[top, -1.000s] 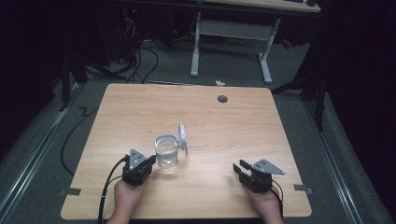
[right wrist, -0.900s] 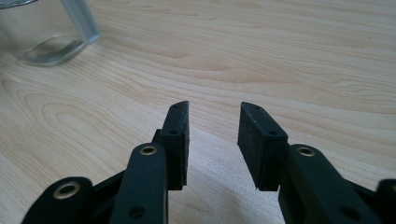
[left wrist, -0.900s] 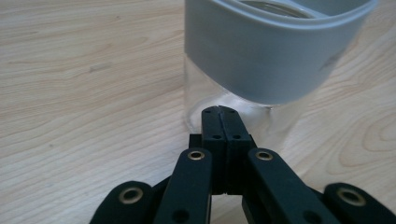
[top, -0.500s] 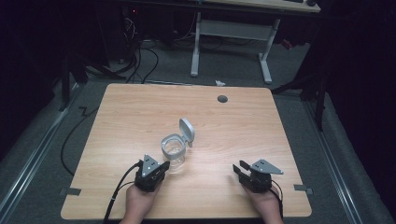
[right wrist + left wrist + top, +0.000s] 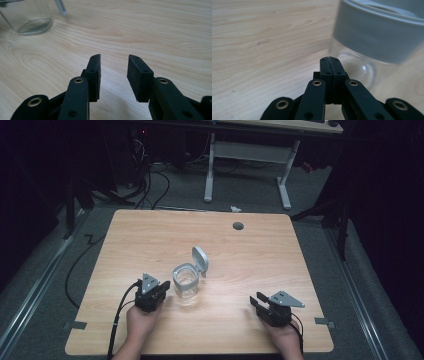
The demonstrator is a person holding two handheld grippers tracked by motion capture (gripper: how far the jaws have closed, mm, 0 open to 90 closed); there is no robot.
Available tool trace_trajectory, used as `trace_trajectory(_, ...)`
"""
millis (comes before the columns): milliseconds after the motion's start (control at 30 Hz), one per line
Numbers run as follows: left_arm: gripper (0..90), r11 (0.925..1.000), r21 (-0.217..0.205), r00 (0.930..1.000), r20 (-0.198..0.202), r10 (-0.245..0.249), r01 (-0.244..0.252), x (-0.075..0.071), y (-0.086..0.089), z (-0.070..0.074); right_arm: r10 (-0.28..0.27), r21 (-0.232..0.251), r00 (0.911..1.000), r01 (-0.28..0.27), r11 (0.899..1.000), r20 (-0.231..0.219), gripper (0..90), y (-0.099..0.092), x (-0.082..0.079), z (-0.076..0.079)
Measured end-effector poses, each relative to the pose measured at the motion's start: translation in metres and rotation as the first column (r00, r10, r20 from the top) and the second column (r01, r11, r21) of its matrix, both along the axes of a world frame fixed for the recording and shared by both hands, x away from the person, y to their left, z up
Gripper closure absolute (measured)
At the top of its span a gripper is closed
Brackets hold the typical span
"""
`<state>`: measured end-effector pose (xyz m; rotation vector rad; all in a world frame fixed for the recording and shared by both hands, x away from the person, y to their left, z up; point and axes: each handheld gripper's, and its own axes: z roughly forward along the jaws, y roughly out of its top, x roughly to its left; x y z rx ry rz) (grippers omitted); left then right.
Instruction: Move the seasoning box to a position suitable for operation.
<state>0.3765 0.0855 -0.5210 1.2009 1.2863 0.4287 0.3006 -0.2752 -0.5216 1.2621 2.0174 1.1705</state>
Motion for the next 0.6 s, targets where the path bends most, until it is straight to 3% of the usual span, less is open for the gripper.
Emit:
trace_trajectory(67, 90.0, 0.9999, 0.003, 0.9999, -0.007, 0.010, -0.010, 0.012, -0.002, -0.002, -0.001, 0.001, 1.0000, 0.001, 1.000, 0.001, 63.7, 0.000, 0.000, 0.000)
trace_trajectory(267, 90.0, 1.0000, 0.007, 0.9999, 0.008, -0.006, 0.006, 0.023, -0.009, 0.000, -0.003, 0.002, 1.0000, 0.003, 1.000, -0.006, 63.7, 0.000, 0.000, -0.001)
trace_trajectory(467, 90.0, 0.9999, 0.002, 0.9998, 0.017, -0.012, 0.012, 0.020, -0.011, 0.004, -0.003, 0.002, 1.0000, 0.003, 1.000, -0.004, 63.7, -0.001, -0.001, -0.001)
trace_trajectory(600, 90.0, 0.9994, 0.001, 0.9988, 0.036, -0.035, 0.035, 0.009, -0.015, 0.007, -0.003, 0.002, 1.0000, 0.003, 1.000, -0.005, 63.7, 0.000, -0.001, -0.001)
